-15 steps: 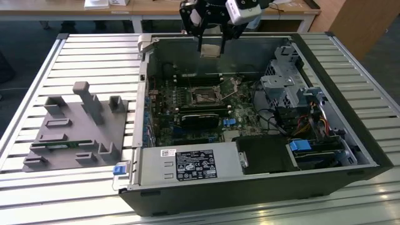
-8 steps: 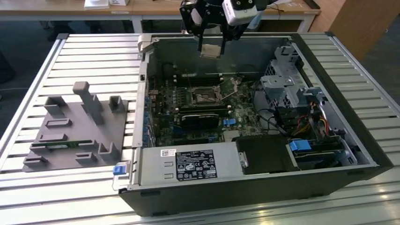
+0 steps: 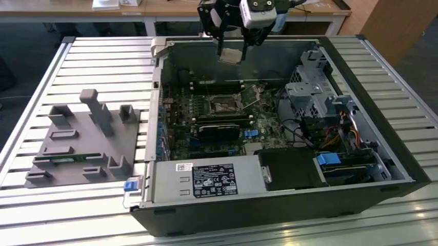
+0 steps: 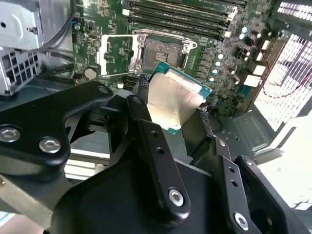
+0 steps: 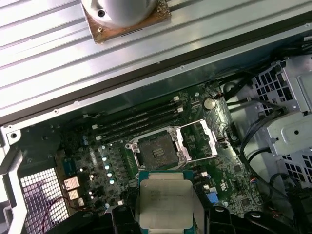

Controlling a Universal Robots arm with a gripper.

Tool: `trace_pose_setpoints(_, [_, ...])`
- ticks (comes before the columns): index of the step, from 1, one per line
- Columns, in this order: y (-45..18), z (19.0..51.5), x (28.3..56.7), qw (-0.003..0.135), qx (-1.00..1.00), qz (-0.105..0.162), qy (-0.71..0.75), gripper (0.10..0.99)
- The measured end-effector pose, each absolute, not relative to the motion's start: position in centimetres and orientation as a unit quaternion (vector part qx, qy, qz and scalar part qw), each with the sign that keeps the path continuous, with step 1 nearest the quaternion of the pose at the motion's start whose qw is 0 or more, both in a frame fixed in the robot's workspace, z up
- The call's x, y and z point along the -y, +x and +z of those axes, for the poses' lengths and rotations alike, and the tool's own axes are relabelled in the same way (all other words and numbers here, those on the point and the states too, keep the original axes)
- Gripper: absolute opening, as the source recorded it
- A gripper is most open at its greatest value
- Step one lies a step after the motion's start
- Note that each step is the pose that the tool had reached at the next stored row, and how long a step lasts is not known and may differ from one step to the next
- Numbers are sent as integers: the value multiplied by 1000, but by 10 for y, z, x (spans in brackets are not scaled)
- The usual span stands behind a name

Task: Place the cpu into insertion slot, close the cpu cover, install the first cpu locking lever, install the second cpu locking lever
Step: 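Place the cpu into insertion slot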

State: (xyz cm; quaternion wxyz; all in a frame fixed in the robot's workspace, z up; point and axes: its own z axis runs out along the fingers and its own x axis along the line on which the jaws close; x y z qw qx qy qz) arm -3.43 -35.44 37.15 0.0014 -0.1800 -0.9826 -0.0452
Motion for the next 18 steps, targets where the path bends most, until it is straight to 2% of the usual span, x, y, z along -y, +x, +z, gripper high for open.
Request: trace_pose_setpoints(18, [-34,370,354,-3,958,-45,-283,525])
